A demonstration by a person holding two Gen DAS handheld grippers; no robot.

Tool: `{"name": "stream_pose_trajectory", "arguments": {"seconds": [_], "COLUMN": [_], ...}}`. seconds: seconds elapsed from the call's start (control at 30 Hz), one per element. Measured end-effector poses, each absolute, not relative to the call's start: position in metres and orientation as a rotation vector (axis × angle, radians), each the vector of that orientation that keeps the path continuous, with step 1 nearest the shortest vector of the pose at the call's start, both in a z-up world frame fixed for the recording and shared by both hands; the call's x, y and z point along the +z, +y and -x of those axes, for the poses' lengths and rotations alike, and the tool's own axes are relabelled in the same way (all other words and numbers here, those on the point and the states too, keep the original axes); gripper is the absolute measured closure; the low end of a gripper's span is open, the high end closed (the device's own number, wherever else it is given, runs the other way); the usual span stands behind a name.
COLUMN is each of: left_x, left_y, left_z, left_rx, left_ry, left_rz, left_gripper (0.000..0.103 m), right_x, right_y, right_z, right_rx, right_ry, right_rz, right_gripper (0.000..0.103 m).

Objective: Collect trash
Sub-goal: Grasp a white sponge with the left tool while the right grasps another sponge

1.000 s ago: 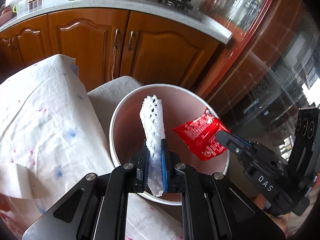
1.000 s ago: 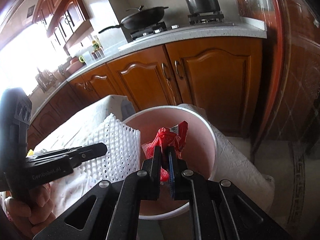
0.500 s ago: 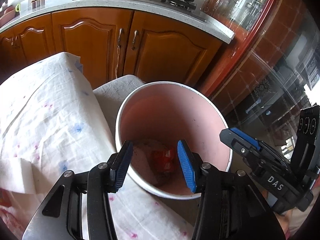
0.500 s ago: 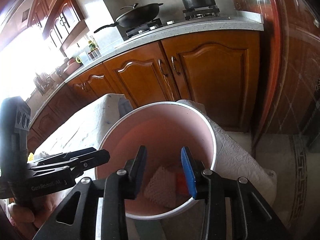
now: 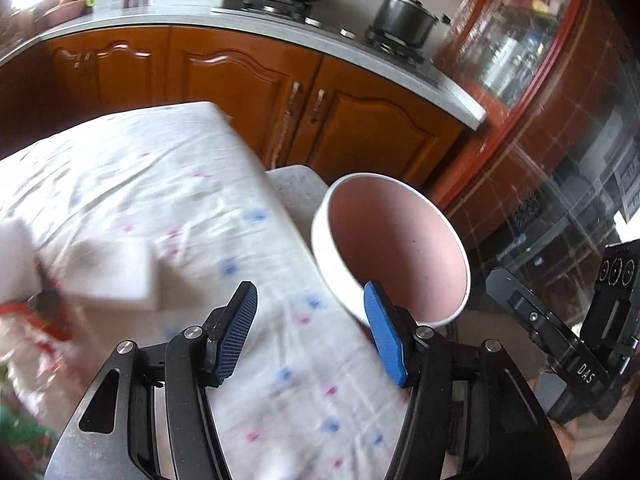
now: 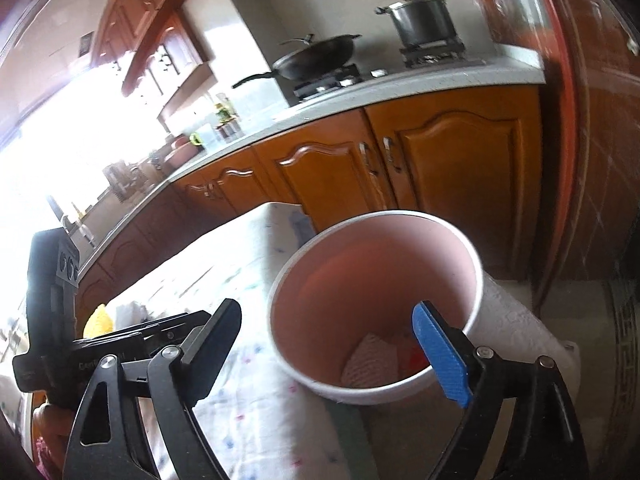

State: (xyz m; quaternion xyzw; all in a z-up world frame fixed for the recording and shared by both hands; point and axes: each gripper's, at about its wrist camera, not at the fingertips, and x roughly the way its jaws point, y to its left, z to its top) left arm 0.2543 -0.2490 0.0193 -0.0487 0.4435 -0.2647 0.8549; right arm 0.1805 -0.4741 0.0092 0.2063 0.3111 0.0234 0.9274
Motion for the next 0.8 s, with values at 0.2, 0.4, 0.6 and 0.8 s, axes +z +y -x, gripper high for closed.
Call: {"name": "stream_pose_trajectory", "arguments": {"seconds": [0.2, 0.4, 0.6, 0.8], "left_x": [0.028, 0.033, 0.038, 0.04], "left_y": [-0.203, -0.163, -0.126, -0.095], "left_z": [-0.239, -0.232, -0.227, -0.229], "left_rx": [-0.511, -0.469, -0.426, -0.378], "left_ry": [0.896, 0.875, 0.852, 0.846], "left_rz": [0.154, 0.197, 0.23, 0.256], "left_gripper": [0.047, 0.047, 0.047, 0.047], "right_x": [0.018, 0.022, 0.022, 0.022], "right_y": [-0.448, -0.42, -0.394, -0.37], "right_z": [-0.173, -0.174, -0.181, -0.191], "right_rx": [0.099, 0.156, 0.216, 0.279], "right_ry": [0.615, 0.612, 0.624, 0.643], "right_rz": [-0.411, -0.388, -0.363, -0.322], "right_gripper": [0.013, 0.012, 0.012, 0.012]}}
